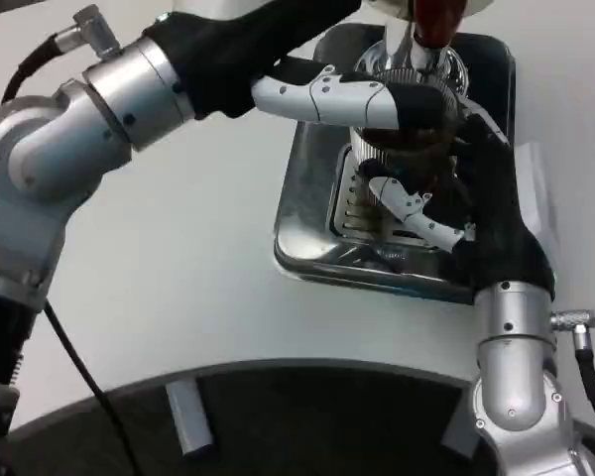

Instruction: Grasp the cup under the faucet to collect the drink, then remove the cup.

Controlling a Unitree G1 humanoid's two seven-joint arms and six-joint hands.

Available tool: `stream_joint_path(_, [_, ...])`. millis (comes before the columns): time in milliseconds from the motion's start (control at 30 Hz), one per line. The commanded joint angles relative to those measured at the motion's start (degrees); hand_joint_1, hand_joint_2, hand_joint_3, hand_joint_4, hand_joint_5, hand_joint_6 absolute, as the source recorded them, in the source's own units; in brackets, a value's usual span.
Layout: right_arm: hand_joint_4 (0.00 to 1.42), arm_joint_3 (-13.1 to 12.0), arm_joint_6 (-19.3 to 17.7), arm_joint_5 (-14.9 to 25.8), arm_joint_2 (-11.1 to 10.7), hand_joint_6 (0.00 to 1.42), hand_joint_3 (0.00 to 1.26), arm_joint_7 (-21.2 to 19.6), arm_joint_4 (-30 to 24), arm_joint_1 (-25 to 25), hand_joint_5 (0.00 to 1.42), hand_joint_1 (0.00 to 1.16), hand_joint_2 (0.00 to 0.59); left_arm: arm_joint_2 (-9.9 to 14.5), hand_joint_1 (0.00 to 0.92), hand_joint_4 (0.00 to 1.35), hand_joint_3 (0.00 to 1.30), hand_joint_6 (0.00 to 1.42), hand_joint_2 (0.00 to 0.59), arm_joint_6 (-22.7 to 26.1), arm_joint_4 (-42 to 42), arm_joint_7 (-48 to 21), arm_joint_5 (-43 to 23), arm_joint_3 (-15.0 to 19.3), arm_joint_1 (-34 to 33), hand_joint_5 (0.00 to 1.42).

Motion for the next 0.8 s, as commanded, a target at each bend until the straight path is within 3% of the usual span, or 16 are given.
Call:
stream_joint_path(33, [0.38,-0.47,0.44,0.51,0.03,0.24,0.45,0.31,-0.49,2.38,0.34,0.75,0.261,0.17,0.0,0.0,0.02,0.25,0.067,-1.14,-2.58,0.91,-1.38,1.57,1.46,0.08])
stream_joint_path(433, [0.39,-0.77,0.72,0.32,0.0,0.25,0.46,0.84,-2.66,3.54,0.36,0.75,0.261,1.41,0.0,0.02,0.05,0.27,0.068,1.66,-10.02,-0.02,-4.14,4.46,5.36,0.11])
stream_joint_path(800, [0.4,-0.85,0.54,0.19,0.16,0.26,0.48,1.19,-3.67,4.64,0.37,0.75,0.261,4.09,0.0,0.04,0.07,0.29,0.068,5.87,-19.87,-0.72,-7.13,7.91,13.72,0.12])
